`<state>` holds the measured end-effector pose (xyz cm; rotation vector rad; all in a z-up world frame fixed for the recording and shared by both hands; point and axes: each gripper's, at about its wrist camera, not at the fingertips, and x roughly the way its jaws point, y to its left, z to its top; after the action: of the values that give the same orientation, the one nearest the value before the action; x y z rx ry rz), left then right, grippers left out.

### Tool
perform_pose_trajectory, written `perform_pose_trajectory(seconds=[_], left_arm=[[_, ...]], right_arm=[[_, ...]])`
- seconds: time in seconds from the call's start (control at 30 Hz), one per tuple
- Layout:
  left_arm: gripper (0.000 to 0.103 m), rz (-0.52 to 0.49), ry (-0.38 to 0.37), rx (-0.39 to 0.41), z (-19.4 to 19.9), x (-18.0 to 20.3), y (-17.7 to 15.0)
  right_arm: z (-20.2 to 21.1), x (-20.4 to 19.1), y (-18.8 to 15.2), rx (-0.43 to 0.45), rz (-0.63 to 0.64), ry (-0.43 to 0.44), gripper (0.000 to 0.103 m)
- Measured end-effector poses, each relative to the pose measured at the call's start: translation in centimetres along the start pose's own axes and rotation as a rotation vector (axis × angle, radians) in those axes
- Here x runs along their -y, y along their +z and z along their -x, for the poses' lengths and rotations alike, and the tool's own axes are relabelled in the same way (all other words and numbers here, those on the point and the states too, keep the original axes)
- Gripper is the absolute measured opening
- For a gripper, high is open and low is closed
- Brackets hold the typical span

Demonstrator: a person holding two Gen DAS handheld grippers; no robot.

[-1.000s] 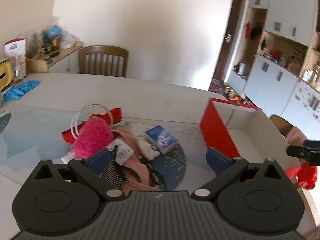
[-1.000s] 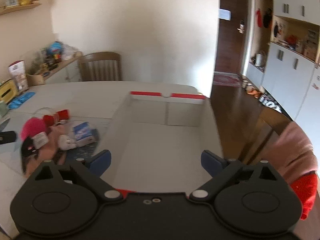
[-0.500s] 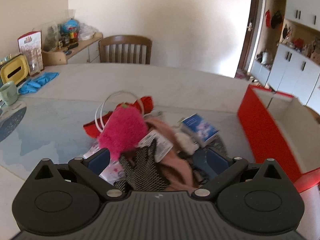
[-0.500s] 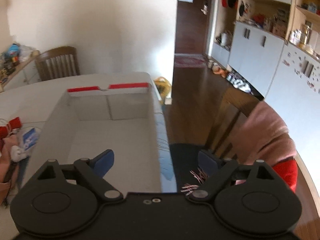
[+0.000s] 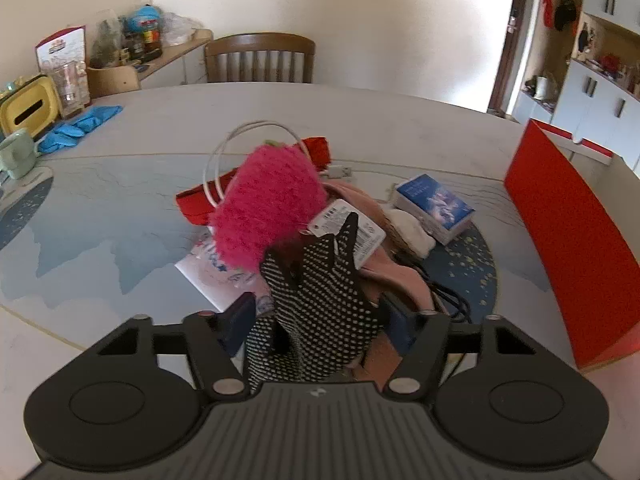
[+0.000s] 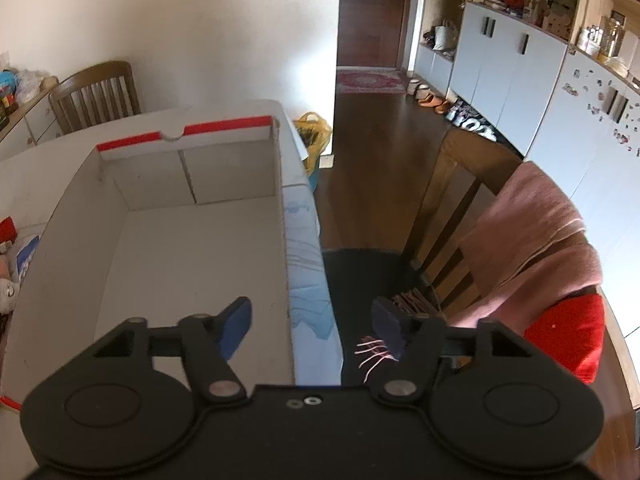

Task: Organize objects
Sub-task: 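Reach the left gripper into the pile and grasp the black polka-dot glove, then carry the black glove with the left gripper into the cardboard box and release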

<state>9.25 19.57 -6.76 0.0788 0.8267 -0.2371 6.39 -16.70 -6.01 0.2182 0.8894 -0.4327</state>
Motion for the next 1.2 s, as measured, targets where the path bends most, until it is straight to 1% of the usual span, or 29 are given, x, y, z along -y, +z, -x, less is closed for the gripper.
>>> perform_pose_trajectory(seconds=[0.03, 0.07, 0.1, 0.17, 0.2, 0.23, 0.27, 0.3, 0.37, 0.47, 0.57, 0.7, 0.8, 0.9, 1.03, 1.2], left_arm=[[0.053, -0.008, -0.006, -0.001, 0.0, 0.1, 0.0], [0.043, -0.014, -0.014, -0.001, 0.0, 0.3, -0.1], [0.038, -0.018, -0.023, -0.001, 0.0, 0.4, -0.1], [0.029, -0.023, -0.030, -0.001, 0.2, 0.6, 0.0], [0.025, -0.026, -0.030, 0.002, 0.3, 0.7, 0.1], [0.018, -0.028, -0.030, 0.004, 0.3, 0.8, 0.1], [0.016, -0.029, -0.027, 0.001, 0.4, 0.8, 0.2], [0.015, -0.027, -0.019, -0.001, 0.4, 0.8, 0.3], [0.011, -0.031, 0.006, -0.007, 0.6, 0.9, 0.5], [0.008, -0.031, 0.025, -0.007, 1.1, 0.9, 0.9], [0.007, -0.033, 0.038, 0.013, 2.0, 0.8, 1.4], [0.007, -0.013, 0.022, 0.041, 3.9, 0.8, 2.4], [0.007, -0.025, -0.007, 0.072, 5.6, 1.5, 3.5], [0.007, -0.034, -0.054, 0.098, 7.0, 2.7, 4.8], [0.007, -0.075, -0.131, 0.121, 8.1, 5.4, 6.4], [0.007, -0.151, -0.234, 0.128, 7.9, 10.3, 8.3]], right_arm=[[-0.1, -0.1, 0.0, -0.004, 0.003, 0.003, 0.053], [-0.1, -0.2, 0.0, -0.007, 0.007, 0.006, 0.049], [-0.2, -0.2, 0.0, -0.011, 0.009, 0.007, 0.046], [-0.4, -0.2, 0.0, -0.021, 0.011, 0.012, 0.034], [-0.5, -0.2, 0.0, -0.026, 0.014, 0.015, 0.033], [-0.5, -0.3, 0.0, -0.029, 0.018, 0.015, 0.028], [-0.5, -0.1, -0.1, -0.031, 0.021, 0.014, 0.022], [-0.6, 0.0, -0.1, -0.033, 0.019, 0.016, 0.020], [-0.6, 0.1, -0.1, -0.041, 0.017, 0.030, 0.012], [-0.7, -0.1, 0.0, -0.043, 0.041, 0.044, 0.003], [-0.8, -0.3, 0.0, -0.042, 0.050, 0.044, 0.002], [-0.7, -0.2, 0.1, -0.045, 0.053, 0.060, 0.001], [-0.7, -0.1, 0.1, -0.051, 0.052, 0.072, 0.001], [-0.8, -0.1, 0.1, -0.054, 0.055, 0.082, 0.001], [-0.8, -0.1, 0.0, -0.063, 0.065, 0.096, 0.002], [-0.7, 0.0, 0.0, -0.070, 0.068, 0.111, 0.002]])
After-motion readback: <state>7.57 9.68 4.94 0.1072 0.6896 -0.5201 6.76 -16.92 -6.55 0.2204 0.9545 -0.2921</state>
